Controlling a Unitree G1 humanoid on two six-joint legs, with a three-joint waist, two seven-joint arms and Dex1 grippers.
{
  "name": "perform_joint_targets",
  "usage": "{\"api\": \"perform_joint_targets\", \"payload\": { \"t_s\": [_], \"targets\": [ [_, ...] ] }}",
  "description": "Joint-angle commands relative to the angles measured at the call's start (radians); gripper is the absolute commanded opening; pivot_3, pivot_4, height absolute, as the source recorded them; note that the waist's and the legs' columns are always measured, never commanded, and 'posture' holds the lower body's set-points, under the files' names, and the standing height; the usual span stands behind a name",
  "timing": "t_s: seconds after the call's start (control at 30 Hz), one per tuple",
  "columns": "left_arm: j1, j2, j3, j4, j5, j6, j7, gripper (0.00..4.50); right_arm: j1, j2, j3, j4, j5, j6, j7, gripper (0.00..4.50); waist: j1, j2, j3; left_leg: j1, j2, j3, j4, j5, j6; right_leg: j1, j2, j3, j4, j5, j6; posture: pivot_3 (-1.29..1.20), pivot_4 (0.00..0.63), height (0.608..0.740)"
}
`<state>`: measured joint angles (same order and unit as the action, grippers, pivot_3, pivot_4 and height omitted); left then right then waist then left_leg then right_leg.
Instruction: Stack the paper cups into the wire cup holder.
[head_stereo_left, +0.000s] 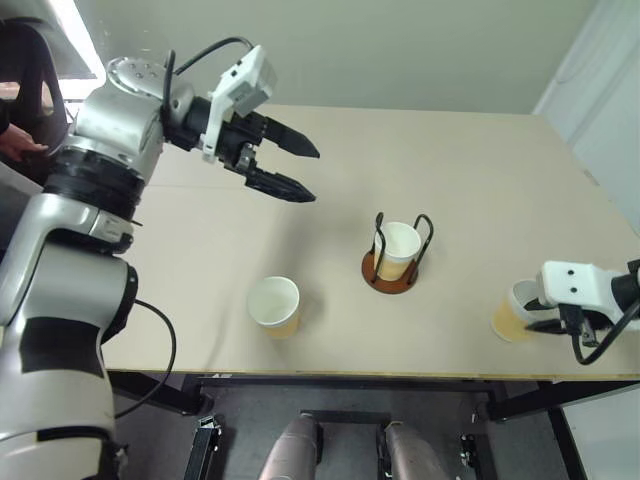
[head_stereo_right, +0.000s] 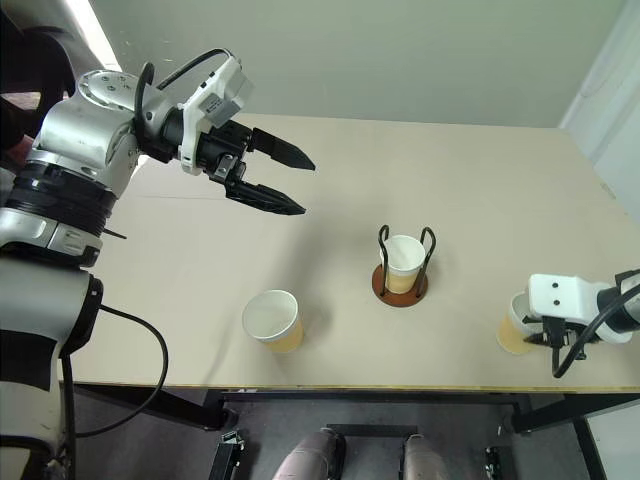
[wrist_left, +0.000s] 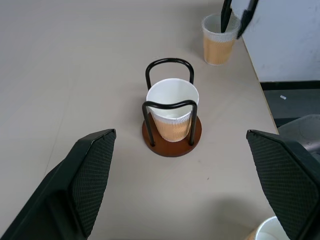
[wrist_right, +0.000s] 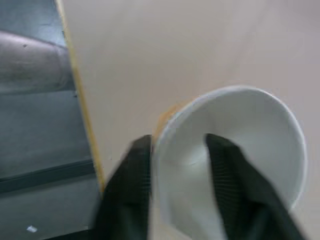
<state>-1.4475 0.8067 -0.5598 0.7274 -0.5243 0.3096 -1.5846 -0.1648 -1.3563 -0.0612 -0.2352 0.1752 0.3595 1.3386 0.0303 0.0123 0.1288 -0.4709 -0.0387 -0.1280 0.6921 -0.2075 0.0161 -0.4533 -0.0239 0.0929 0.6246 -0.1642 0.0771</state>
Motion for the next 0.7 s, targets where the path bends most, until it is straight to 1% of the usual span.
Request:
{"api": "perform_joint_targets", "payload": {
  "t_s": [0.03, 0.13, 0.3, 0.37, 0.43, 0.47, 0.53, 0.57, 0.6, 0.63, 0.67, 0.7],
  "targets": [
    [-0.007, 0.013, 0.024, 0.001, -0.007, -0.009, -0.03, 4.5, -0.082, -0.003, -0.021, -0.028, 0.042, 0.064, 0.004, 0.03, 0.0, 0.0, 0.0, 0.0, 0.0, 0.0, 0.0, 0.0, 0.0, 0.0, 0.001, -0.001, 0.0, 0.0, 0.0, 0.0, 0.15, 0.74],
    [-0.01, 0.013, 0.025, 0.019, 0.0, -0.018, -0.03, 4.5, -0.153, -0.008, -0.03, -0.051, 0.079, 0.126, 0.007, 0.03, 0.0, 0.0, 0.0, 0.0, 0.0, 0.001, -0.001, 0.0, 0.0, -0.001, 0.001, -0.001, 0.0, 0.0, -0.001, 0.0, 0.15, 0.74],
    [-0.021, 0.01, 0.018, 0.069, 0.026, -0.055, -0.03, 4.5, -0.22, -0.025, -0.046, -0.08, 0.12, 0.184, 0.017, 0.03, 0.001, 0.0, 0.0, 0.0, 0.0, 0.0, -0.005, 0.0, -0.001, -0.001, 0.0, -0.002, -0.001, -0.002, -0.003, 0.0, 0.15, 0.74],
    [-0.022, 0.013, 0.011, 0.078, 0.031, -0.07, -0.03, 4.5, -0.276, -0.025, -0.042, -0.084, 0.138, 0.211, 0.015, 0.03, 0.001, 0.0, 0.0, 0.0, 0.0, 0.0, -0.008, 0.001, -0.001, -0.002, -0.001, -0.002, -0.002, -0.002, -0.003, 0.0, 0.15, 0.74],
    [-0.019, 0.022, -0.002, 0.078, 0.032, -0.081, -0.03, 4.5, -0.382, -0.018, -0.024, -0.081, 0.159, 0.247, 0.01, 0.03, -0.001, 0.0, 0.0, 0.0, -0.001, 0.001, -0.01, 0.001, -0.002, -0.004, 0.001, -0.004, -0.002, -0.002, -0.003, 0.0, 0.15, 0.74],
    [-0.017, 0.026, -0.008, 0.079, 0.034, -0.087, -0.03, 4.5, -0.459, -0.005, -0.002, -0.074, 0.157, 0.257, 0.005, 0.03, -0.002, 0.001, 0.0, -0.001, 0.0, 0.001, -0.01, 0.001, -0.001, -0.005, -0.001, -0.001, -0.001, -0.002, -0.003, 0.0, 0.15, 0.74],
    [-0.017, 0.028, -0.016, 0.082, 0.036, -0.094, -0.03, 4.5, -0.582, 0.022, 0.044, -0.059, 0.144, 0.272, -0.002, 0.03, -0.005, 0.0, 0.0, 0.0, 0.0, 0.003, -0.012, 0.002, -0.001, -0.006, 0.002, -0.006, 0.0, -0.003, -0.004, 0.0, 0.15, 0.74],
    [-0.018, 0.028, -0.019, 0.084, 0.035, -0.096, -0.03, 4.5, -0.659, 0.048, 0.072, -0.053, 0.139, 0.285, -0.004, 0.03, -0.006, 0.0, 0.0, 0.0, 0.001, 0.001, -0.012, 0.002, -0.001, -0.006, 0.0, -0.003, -0.001, -0.003, -0.004, 0.0, 0.15, 0.74],
    [-0.019, 0.028, -0.021, 0.085, 0.034, -0.097, -0.03, 4.5, -0.719, 0.07, 0.096, -0.051, 0.139, 0.3, -0.004, 0.03, -0.009, -0.001, 0.0, 0.0, 0.001, 0.001, -0.012, 0.001, -0.001, -0.006, 0.001, -0.005, -0.001, -0.004, -0.006, 0.0, 0.15, 0.74],
    [-0.02, 0.028, -0.024, 0.086, 0.033, -0.099, -0.03, 4.5, -0.769, 0.091, 0.115, -0.053, 0.142, 0.319, -0.001, 0.03, -0.009, -0.001, 0.0, 0.0, 0.001, 0.001, -0.013, 0.001, -0.001, -0.006, 0.002, -0.007, 0.0, -0.004, -0.006, 0.0, 0.15, 0.74],
    [-0.021, 0.027, -0.026, 0.088, 0.033, -0.1, -0.03, 4.5, -0.814, 0.115, 0.133, -0.062, 0.155, 0.345, 0.004, 0.03, -0.009, 0.0, 0.0, 0.0, 0.002, -0.001, -0.012, 0.001, -0.001, -0.006, 0.0, -0.004, 0.0, -0.004, -0.006, 0.0, 0.15, 0.74],
    [-0.022, 0.026, -0.028, 0.09, 0.032, -0.102, -0.03, 4.5, -0.84, 0.13, 0.144, -0.067, 0.163, 0.365, 0.009, 0.03, -0.009, -0.001, 0.0, 0.0, 0.001, -0.001, -0.012, 0.001, -0.001, -0.007, 0.002, -0.007, 0.0, -0.005, -0.007, 0.0, 0.15, 0.74]
  ]
}}
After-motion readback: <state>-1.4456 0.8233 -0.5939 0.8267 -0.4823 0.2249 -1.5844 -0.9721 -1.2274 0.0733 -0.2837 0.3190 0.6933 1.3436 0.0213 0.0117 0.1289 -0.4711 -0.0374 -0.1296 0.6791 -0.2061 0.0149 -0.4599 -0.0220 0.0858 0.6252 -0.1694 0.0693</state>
